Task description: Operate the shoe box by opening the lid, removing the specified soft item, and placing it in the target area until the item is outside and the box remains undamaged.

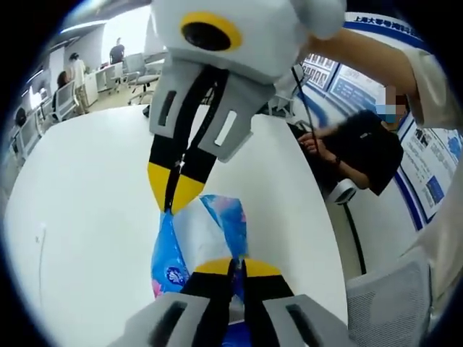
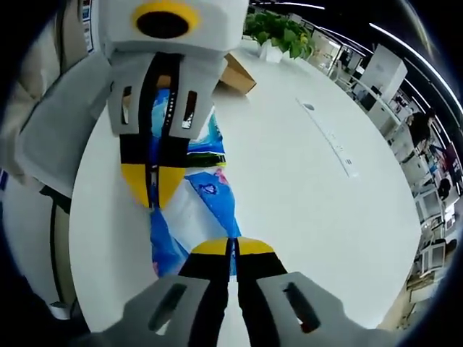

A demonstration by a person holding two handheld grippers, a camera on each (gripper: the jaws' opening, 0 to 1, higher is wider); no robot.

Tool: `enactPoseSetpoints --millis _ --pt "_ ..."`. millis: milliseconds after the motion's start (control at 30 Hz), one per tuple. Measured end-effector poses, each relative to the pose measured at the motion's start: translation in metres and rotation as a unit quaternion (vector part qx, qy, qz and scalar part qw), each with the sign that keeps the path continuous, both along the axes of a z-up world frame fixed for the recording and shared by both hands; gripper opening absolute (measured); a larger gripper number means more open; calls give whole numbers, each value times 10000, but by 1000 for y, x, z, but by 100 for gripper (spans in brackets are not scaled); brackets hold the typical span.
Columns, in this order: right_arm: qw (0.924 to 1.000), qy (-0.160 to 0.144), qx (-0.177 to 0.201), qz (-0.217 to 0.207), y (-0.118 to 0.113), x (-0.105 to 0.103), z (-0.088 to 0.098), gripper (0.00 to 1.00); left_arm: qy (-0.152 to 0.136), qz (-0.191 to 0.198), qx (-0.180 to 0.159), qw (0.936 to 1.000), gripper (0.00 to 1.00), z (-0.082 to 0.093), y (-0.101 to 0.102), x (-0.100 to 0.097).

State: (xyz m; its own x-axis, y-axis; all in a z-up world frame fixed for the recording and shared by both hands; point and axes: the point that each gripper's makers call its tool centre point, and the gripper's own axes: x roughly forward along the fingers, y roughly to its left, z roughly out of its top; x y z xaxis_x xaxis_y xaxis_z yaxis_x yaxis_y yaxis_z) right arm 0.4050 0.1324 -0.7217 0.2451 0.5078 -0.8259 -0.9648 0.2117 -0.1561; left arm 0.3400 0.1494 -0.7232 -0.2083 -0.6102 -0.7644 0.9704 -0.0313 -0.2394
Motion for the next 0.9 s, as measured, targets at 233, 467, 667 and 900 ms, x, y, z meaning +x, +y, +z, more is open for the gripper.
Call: enactPoseSetpoints --millis 233,467,667,900 --pt "9999 -44 20 -89 -2 -1 6 5 -134 11 -24 9999 14 6 1 -1" --pt "9995 -93 104 -273 -4 -6 17 10 -232 87 -43 9997 21 16 7 -2" --pt "9986 -89 180 -480 -4 -17 31 17 -274 375 -143 9988 29 31 17 -1" --pt "9963 -110 337 -780 2 -28 49 26 -285 722 -341 9964 36 50 36 -3"
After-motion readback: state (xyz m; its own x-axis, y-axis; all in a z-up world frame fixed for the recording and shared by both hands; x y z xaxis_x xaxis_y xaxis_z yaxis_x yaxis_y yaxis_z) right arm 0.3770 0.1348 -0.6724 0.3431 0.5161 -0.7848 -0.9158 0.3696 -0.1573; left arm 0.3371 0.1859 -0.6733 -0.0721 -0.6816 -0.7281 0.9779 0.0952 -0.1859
